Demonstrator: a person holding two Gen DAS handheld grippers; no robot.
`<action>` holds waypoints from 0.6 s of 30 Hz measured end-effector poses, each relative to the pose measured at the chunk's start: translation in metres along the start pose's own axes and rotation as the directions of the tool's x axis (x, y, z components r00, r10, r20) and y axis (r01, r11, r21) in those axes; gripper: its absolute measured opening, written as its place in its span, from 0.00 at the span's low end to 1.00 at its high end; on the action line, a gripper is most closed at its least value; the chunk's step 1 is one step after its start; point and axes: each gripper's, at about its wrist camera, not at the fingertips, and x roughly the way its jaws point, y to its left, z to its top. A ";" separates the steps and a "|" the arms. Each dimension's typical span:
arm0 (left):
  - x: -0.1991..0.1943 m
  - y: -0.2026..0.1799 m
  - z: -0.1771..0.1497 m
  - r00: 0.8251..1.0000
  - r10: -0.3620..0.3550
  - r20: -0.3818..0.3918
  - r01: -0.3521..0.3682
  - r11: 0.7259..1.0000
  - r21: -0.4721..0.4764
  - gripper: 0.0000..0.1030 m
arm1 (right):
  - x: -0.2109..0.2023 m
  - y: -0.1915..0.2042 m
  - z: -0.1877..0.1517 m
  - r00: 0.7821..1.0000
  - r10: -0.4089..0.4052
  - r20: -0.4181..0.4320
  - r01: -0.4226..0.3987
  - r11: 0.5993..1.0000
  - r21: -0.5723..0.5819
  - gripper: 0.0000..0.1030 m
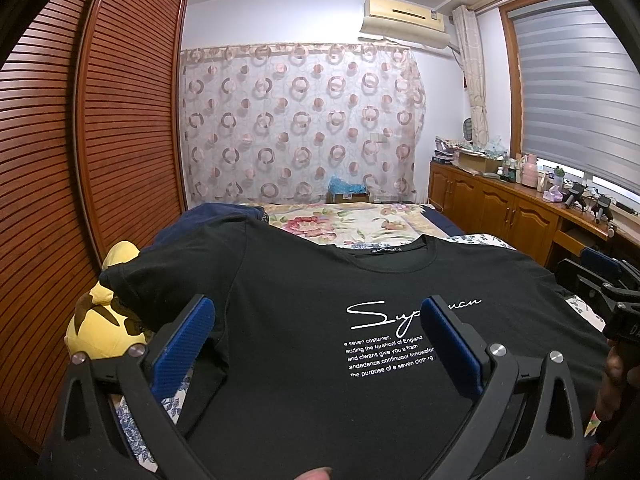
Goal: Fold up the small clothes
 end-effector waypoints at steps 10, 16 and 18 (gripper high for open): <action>0.000 0.000 0.000 1.000 0.001 0.002 -0.001 1.000 0.001 1.00 | 0.000 0.000 0.001 1.000 0.000 -0.001 0.000 1.000 -0.001 1.00; 0.000 0.000 0.000 1.000 0.002 0.002 -0.002 1.000 0.001 1.00 | -0.001 0.000 0.001 1.000 0.000 0.000 0.000 1.000 0.000 1.00; 0.000 -0.001 0.000 1.000 0.000 0.001 0.000 1.000 0.002 1.00 | -0.001 0.000 0.001 1.000 0.002 -0.001 -0.002 1.000 0.000 1.00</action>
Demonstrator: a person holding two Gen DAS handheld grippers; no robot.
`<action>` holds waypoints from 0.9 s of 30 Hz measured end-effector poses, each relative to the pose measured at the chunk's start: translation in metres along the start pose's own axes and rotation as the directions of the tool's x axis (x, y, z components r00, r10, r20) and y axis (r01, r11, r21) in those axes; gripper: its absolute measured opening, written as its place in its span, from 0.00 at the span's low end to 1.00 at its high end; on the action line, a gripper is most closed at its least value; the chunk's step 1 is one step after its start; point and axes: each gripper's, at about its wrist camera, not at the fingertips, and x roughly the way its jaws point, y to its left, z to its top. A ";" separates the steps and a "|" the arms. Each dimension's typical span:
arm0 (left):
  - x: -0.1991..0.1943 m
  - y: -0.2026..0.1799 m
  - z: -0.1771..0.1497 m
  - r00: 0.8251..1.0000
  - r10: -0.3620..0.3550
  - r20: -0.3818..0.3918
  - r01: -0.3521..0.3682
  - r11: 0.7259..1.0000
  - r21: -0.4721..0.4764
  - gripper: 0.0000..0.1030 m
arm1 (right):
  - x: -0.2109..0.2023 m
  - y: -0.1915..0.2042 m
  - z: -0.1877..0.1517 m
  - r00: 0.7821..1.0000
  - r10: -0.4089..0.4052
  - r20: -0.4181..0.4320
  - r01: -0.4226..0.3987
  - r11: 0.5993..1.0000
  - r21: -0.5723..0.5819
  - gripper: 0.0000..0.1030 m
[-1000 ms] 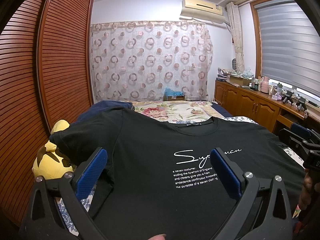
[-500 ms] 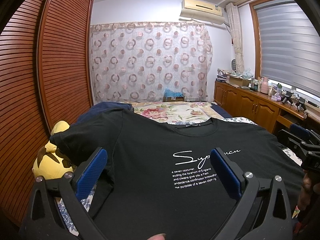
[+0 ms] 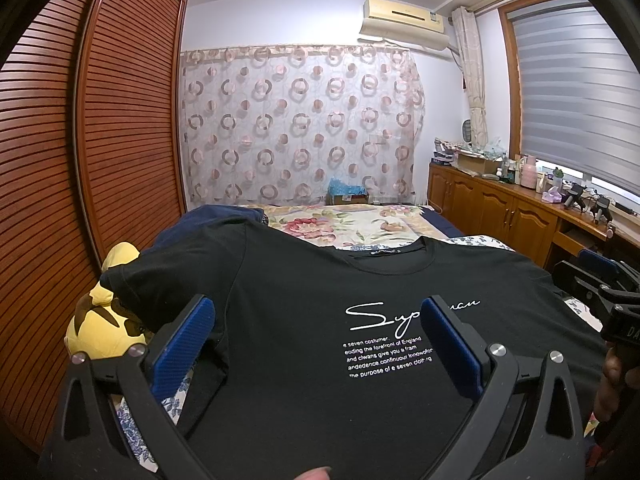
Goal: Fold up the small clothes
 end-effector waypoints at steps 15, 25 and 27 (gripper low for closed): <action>0.019 0.053 0.006 0.997 0.043 -0.067 -0.042 0.999 0.010 1.00 | 0.034 0.032 0.003 0.987 0.138 -0.084 -0.144 0.987 -0.065 1.00; 0.042 0.111 -0.002 0.983 0.137 -0.126 -0.135 0.991 0.020 1.00 | 0.066 0.061 0.002 0.965 0.207 -0.160 -0.229 0.964 -0.134 1.00; 0.050 0.125 -0.002 0.979 0.143 -0.143 -0.144 0.990 0.010 1.00 | 0.071 0.067 0.000 0.962 0.214 -0.172 -0.240 0.960 -0.145 1.00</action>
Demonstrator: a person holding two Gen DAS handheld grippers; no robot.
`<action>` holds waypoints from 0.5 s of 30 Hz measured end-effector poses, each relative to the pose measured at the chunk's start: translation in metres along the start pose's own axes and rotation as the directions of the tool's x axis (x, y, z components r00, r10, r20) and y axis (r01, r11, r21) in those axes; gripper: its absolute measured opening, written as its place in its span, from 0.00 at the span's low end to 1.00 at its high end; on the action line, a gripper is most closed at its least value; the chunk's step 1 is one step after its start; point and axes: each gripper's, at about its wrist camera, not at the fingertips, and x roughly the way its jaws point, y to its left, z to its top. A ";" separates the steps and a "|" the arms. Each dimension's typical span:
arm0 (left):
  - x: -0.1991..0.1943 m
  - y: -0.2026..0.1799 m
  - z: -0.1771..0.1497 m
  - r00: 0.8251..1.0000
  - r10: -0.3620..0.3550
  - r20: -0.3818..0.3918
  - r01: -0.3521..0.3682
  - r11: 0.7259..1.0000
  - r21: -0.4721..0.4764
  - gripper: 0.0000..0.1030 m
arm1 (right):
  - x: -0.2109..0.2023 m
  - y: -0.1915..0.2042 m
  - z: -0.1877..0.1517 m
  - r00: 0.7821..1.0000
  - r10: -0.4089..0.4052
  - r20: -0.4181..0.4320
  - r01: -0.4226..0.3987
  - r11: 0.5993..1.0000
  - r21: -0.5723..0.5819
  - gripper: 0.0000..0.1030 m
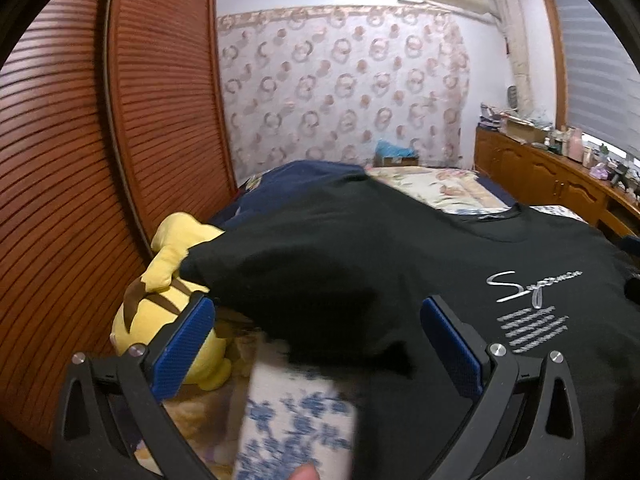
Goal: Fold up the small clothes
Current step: 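Grasp the black T-shirt's side edge with the left gripper and fold it inward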
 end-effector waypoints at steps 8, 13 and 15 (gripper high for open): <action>0.019 0.045 0.009 0.999 -0.037 0.010 0.037 0.995 -0.090 0.90 | 0.034 0.007 -0.002 0.996 0.021 -0.091 -0.028 0.997 -0.074 1.00; 0.032 0.058 0.013 0.997 -0.076 -0.025 0.073 0.992 -0.102 0.64 | 0.044 0.008 0.006 0.993 0.051 -0.103 -0.059 0.996 -0.071 1.00; 0.041 0.063 0.013 0.995 -0.086 -0.051 0.079 0.990 -0.117 0.59 | 0.046 0.008 0.008 0.992 0.062 -0.106 -0.068 0.996 -0.061 1.00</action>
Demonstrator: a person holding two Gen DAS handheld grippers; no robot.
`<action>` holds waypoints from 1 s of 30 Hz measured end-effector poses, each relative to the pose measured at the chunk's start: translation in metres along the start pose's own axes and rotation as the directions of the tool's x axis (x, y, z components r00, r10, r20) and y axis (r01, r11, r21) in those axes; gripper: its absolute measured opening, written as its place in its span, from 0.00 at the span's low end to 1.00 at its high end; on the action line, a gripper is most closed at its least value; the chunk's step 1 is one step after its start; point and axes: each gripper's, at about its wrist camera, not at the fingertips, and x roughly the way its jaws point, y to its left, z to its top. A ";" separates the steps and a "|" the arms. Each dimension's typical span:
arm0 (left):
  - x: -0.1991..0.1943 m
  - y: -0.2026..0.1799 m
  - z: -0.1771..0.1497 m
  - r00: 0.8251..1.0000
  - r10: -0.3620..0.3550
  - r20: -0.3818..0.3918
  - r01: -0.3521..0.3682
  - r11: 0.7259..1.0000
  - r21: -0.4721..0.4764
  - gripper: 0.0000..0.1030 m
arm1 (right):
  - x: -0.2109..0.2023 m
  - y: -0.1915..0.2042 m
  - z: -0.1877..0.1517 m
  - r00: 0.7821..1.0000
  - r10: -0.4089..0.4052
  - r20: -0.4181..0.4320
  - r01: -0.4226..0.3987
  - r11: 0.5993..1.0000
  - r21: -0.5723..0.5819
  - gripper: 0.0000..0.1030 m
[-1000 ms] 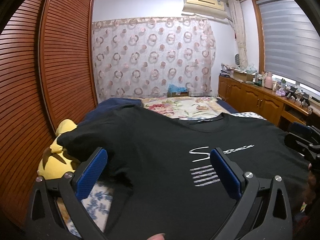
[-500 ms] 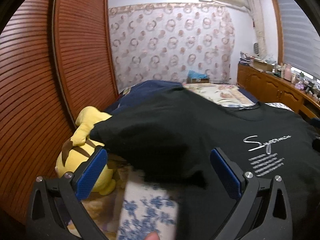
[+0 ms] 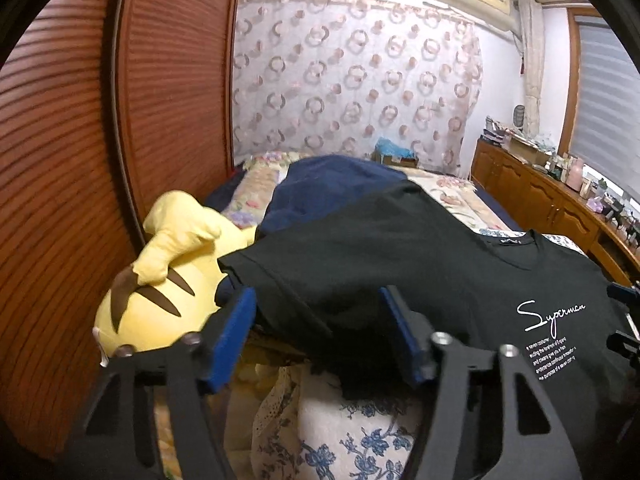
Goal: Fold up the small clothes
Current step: 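Grasp the black T-shirt's side edge with the left gripper and fold it inward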
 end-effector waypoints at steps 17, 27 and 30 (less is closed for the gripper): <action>0.010 0.019 -0.008 0.998 -0.060 -0.023 0.059 0.998 -0.039 0.14 | 0.003 0.007 -0.006 0.999 0.034 -0.018 -0.033 0.999 0.024 1.00; -0.020 -0.007 0.010 0.994 -0.094 0.049 0.092 0.995 0.038 0.00 | -0.001 -0.006 -0.009 1.000 0.014 0.000 -0.014 0.998 0.061 1.00; -0.036 -0.029 0.022 0.986 -0.145 0.084 0.139 0.988 0.071 0.00 | -0.005 -0.012 -0.009 1.000 0.000 0.010 0.000 0.998 0.066 1.00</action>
